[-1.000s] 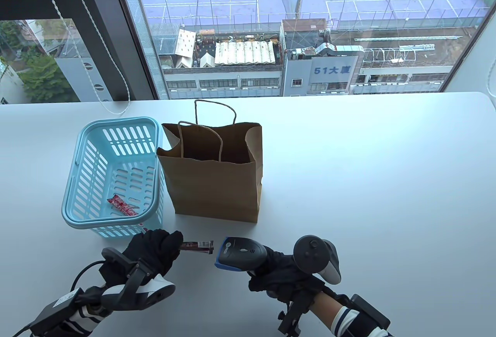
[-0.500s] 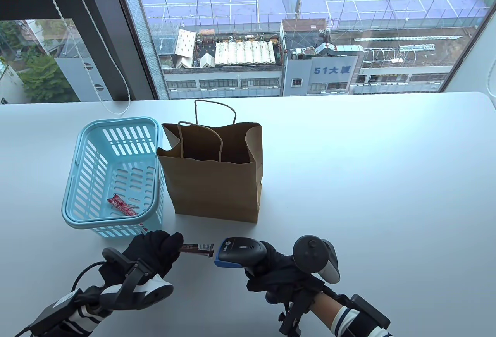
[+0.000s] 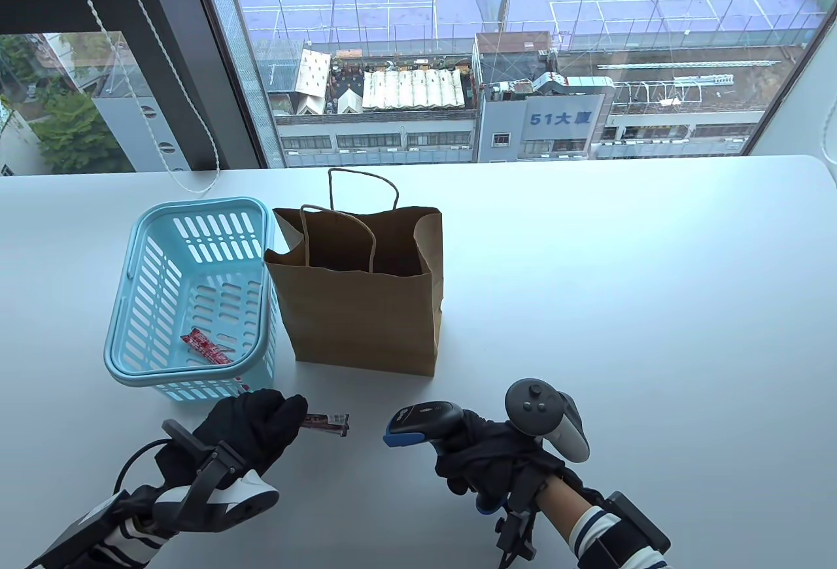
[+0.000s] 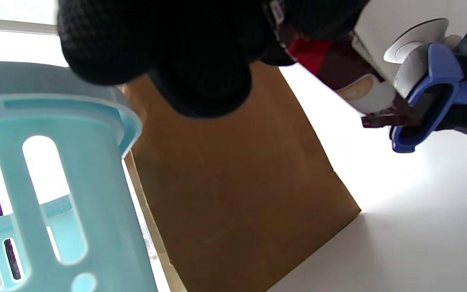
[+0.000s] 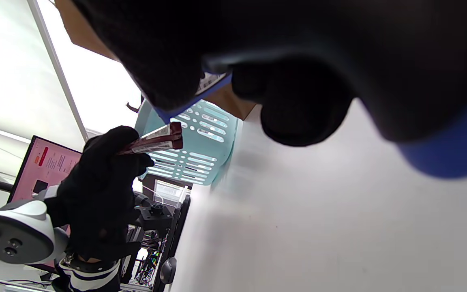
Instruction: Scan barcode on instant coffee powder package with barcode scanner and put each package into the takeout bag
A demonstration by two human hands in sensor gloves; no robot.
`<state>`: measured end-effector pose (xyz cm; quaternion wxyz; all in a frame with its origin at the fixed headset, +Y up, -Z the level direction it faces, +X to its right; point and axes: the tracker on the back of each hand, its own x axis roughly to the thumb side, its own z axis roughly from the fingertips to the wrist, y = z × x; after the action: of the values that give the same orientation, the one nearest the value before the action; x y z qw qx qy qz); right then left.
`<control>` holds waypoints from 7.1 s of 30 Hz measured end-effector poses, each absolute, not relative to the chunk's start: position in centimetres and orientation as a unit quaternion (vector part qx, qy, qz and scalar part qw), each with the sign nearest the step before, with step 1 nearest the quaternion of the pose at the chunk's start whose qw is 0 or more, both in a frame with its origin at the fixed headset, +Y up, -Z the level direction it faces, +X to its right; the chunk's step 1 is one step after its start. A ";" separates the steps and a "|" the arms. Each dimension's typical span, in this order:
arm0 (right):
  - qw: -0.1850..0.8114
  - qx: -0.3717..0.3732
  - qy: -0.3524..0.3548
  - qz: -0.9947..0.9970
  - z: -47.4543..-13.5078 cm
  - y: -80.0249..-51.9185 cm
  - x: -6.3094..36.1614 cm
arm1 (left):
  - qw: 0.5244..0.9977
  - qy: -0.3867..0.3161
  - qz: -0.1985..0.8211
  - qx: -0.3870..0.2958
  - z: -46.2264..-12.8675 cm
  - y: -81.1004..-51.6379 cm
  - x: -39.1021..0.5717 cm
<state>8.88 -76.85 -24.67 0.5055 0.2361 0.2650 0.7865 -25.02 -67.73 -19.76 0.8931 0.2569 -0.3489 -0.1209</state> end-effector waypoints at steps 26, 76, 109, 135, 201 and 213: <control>0.499 0.261 0.263 0.784 -24.3 -76.1 8.1 | 0.961 -0.157 0.006 0.229 -36.1 -46.9 -26.6; 0.491 0.261 0.281 0.782 -24.1 -76.1 7.9 | 0.855 0.162 0.010 -0.492 -46.4 -70.8 -33.9; 0.481 0.273 0.279 0.785 -24.0 -75.9 7.7 | 0.976 0.059 0.150 -0.146 -42.8 -56.2 -35.9; 0.500 0.296 0.260 0.772 -22.9 -75.4 6.2 | 0.897 -0.231 0.375 0.028 -28.8 -56.5 -32.7; 0.604 0.105 0.321 0.722 -22.2 -78.0 6.6 | 0.893 -0.131 0.298 0.309 -21.6 -53.1 -34.3; 0.597 0.121 0.311 0.730 -22.4 -77.7 6.6 | 0.912 -0.035 0.326 0.246 -33.3 -45.6 -34.1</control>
<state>6.62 -77.74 -22.38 0.5967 0.1213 0.3114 0.7296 -34.15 -45.56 -33.29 0.9122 0.2457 -0.0353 0.3260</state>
